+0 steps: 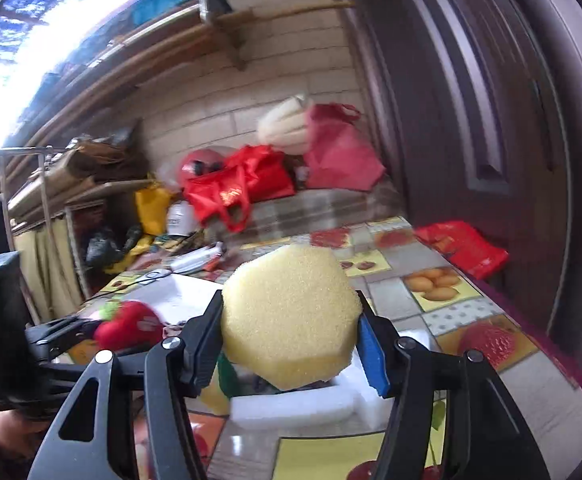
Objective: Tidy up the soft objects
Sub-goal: 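Grasp the red plush apple with the left tool while the right tool grasps the yellow sponge, then carry the red apple and yellow sponge toward the white tray with both tools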
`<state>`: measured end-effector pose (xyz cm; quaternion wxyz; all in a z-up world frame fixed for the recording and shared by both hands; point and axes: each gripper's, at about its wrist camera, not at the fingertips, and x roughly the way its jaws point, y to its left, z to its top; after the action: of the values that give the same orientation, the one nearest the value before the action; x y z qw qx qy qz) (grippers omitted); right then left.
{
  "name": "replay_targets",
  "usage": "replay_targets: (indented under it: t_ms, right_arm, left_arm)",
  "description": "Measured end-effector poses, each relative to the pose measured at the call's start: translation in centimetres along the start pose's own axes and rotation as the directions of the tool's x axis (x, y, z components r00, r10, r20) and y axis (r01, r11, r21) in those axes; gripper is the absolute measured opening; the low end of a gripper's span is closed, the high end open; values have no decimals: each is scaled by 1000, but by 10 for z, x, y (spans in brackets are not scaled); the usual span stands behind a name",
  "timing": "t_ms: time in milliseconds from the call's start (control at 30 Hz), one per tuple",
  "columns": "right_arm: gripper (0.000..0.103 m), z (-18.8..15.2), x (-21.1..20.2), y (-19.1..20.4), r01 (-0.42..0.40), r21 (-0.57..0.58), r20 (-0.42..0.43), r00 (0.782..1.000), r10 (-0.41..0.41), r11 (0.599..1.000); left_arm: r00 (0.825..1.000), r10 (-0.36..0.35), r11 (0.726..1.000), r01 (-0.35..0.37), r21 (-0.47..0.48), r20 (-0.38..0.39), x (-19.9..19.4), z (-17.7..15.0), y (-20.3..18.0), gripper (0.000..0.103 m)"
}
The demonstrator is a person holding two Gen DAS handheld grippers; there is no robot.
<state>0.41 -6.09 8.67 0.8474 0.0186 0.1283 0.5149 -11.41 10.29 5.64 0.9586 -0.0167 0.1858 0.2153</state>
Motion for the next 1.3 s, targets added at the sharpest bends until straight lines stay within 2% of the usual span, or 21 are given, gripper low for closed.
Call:
replay_targets:
  t_ms: [133, 333, 633, 733, 900, 1067, 1300]
  right_arm:
    - [60, 2, -1, -4, 27, 23, 27, 999, -28, 999]
    - [60, 1, 3, 11, 19, -38, 8, 1000, -19, 999]
    - [60, -2, 35, 37, -55, -68, -49, 997, 52, 996]
    - [60, -7, 53, 47, -90, -66, -103, 991, 83, 994]
    - [60, -12, 69, 68, -120, -96, -146, 984, 106, 988]
    - [60, -15, 74, 89, -155, -147, -159, 979, 131, 977]
    - [60, -18, 91, 112, -220, -162, -193, 963, 187, 962]
  left_arm:
    - [999, 30, 1000, -30, -4, 25, -18, -7, 13, 63]
    - [997, 80, 993, -78, -89, 20, -32, -15, 49, 63]
    - [979, 203, 973, -199, -119, 18, -39, -23, 84, 63]
    - [972, 232, 964, -228, -133, 17, -38, -24, 97, 63]
    - [968, 251, 955, -246, -163, 7, -35, -26, 113, 63]
    - [964, 266, 953, -263, -154, 3, -31, -25, 119, 63]
    - [947, 321, 933, -318, -167, -13, -22, -24, 140, 63]
